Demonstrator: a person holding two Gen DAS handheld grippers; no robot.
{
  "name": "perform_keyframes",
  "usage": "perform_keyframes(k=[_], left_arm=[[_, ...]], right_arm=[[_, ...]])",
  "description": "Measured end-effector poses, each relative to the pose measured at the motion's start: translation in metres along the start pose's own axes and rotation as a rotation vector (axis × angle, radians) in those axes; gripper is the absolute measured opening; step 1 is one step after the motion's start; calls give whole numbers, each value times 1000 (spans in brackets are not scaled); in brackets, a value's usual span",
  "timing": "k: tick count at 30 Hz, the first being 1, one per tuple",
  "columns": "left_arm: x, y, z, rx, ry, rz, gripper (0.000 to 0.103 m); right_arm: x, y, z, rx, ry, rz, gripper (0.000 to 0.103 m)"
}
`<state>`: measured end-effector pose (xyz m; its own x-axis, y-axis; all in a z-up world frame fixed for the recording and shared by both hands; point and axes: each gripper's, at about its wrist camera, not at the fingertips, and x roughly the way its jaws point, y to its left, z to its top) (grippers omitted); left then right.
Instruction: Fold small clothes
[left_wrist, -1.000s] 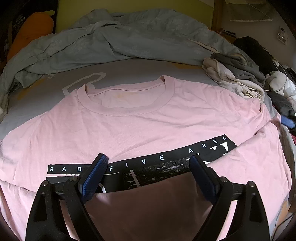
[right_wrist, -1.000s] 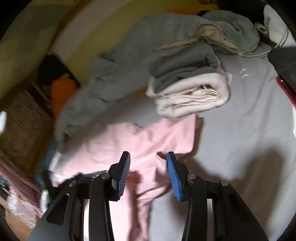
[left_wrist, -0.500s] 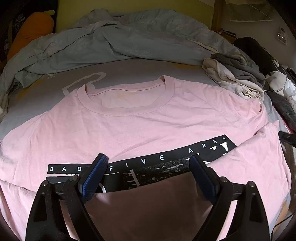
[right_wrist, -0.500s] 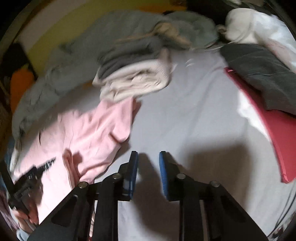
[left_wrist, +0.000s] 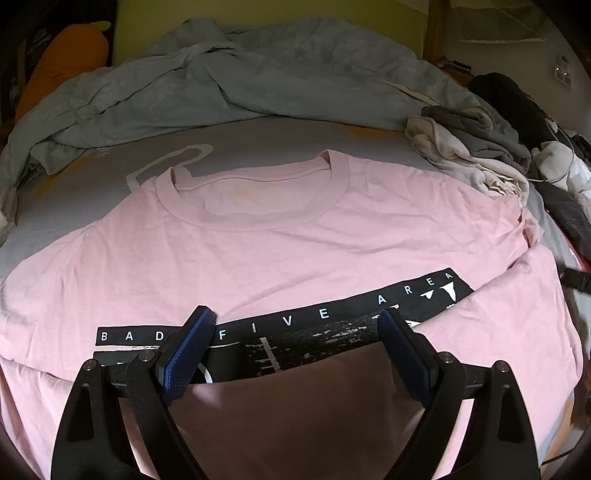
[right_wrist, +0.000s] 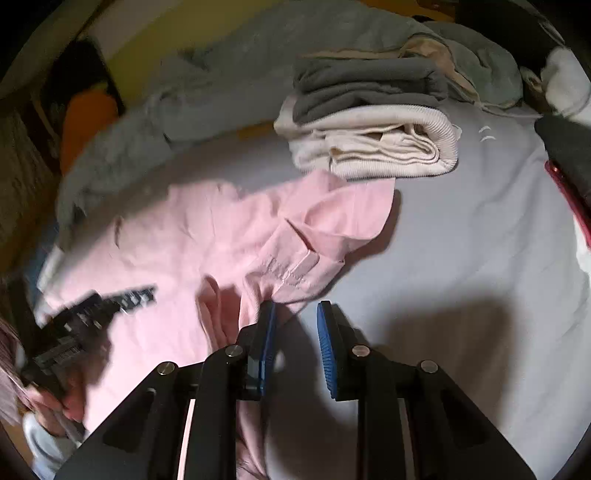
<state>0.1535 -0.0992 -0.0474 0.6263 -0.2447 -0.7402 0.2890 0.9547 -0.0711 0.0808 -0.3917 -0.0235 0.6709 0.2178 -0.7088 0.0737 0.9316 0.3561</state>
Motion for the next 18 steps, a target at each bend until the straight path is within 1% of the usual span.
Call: perform_keyframes(k=[1, 3, 5, 8, 10, 11, 13, 14, 15, 16, 17, 18], left_arm=[[0, 0, 0, 1, 0, 1, 90], [0, 0, 0, 1, 0, 1, 90], [0, 1, -1, 2, 1, 0, 90], [0, 1, -1, 3, 3, 1, 90], [0, 1, -1, 4, 4, 1, 90], [0, 1, -1, 4, 4, 0, 90], [0, 1, -1, 4, 4, 0, 90], [0, 1, -1, 4, 5, 0, 90], [0, 1, -1, 4, 5, 0, 90], [0, 1, -1, 4, 5, 1, 90], [0, 1, -1, 4, 5, 1, 90], [0, 1, -1, 4, 5, 1, 90]], right_arm=[[-1, -5, 2, 32, -18, 19, 26], [0, -11, 7, 70, -33, 24, 29], [7, -13, 14, 82, -26, 21, 29], [15, -10, 21, 91, -7, 56, 29], [15, -8, 22, 103, -19, 71, 35], [13, -8, 21, 111, -30, 80, 43], [10, -7, 20, 125, -53, 71, 44], [11, -5, 20, 114, -49, 60, 42], [13, -2, 21, 93, -46, 45, 33], [13, 1, 20, 72, -45, 18, 29], [15, 3, 21, 59, -44, -5, 20], [17, 4, 21, 54, -43, -21, 6]])
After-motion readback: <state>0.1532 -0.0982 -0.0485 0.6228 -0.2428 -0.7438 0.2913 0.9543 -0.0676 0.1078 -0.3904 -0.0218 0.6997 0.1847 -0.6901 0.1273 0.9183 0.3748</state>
